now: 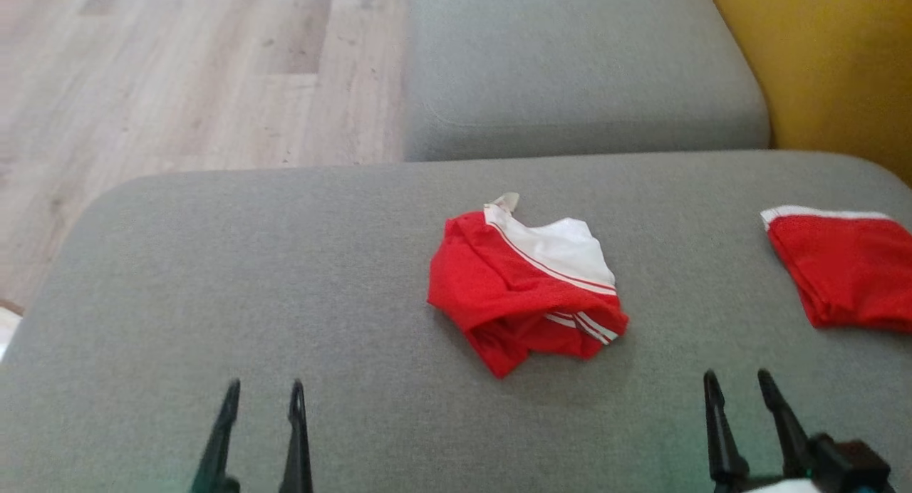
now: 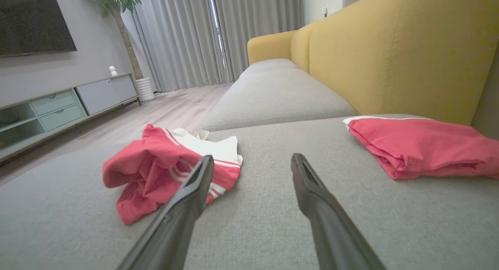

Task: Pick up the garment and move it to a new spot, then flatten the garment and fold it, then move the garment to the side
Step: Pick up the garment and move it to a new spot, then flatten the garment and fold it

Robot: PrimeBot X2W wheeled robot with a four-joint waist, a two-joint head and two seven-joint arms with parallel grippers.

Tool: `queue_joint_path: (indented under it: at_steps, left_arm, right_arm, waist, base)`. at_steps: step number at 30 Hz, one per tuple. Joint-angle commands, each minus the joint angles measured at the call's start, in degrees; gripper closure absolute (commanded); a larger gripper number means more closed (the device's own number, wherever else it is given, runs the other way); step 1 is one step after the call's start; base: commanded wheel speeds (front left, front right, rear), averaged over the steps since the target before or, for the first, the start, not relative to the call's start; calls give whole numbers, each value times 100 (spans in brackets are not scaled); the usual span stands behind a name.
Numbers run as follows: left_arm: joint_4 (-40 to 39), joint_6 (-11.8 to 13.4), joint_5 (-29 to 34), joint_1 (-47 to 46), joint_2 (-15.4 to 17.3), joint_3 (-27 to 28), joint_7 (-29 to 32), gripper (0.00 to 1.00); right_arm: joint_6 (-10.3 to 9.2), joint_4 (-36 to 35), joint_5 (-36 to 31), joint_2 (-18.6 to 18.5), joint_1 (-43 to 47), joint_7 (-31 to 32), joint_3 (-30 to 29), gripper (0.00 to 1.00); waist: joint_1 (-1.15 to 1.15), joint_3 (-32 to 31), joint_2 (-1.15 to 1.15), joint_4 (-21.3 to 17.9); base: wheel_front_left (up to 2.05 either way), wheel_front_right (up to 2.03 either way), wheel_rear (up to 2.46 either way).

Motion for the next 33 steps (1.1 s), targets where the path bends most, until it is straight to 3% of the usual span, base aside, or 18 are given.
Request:
queue_joint_path:
  at_steps: [1,14,25,33]
  left_arm:
    - [-220,-35,80,-234,-13,222,-53,0]
    - [-355,-547,554,451,-627,735,-53,0]
    - [-317,-902,606,485,-840,998,-53,0]
    - [-337,-1103,660,227,-943,911,-53,0]
  right_arm:
    - [39,-180,-8,-33,-148,-63,110,0]
    - [39,-281,73,-30,113,-63,210,0]
    - [39,-250,33,-29,120,-63,239,0]
    - [39,-324,40,-29,-6,-63,159,0]
  waist:
    - [2,-126,0,120]
    - [2,-229,0,42]
    - [2,-188,0,27]
    - [2,61,0,-306]
  base:
    - [0,0,0]
    - [0,0,0]
    - [0,0,0]
    - [0,0,0]
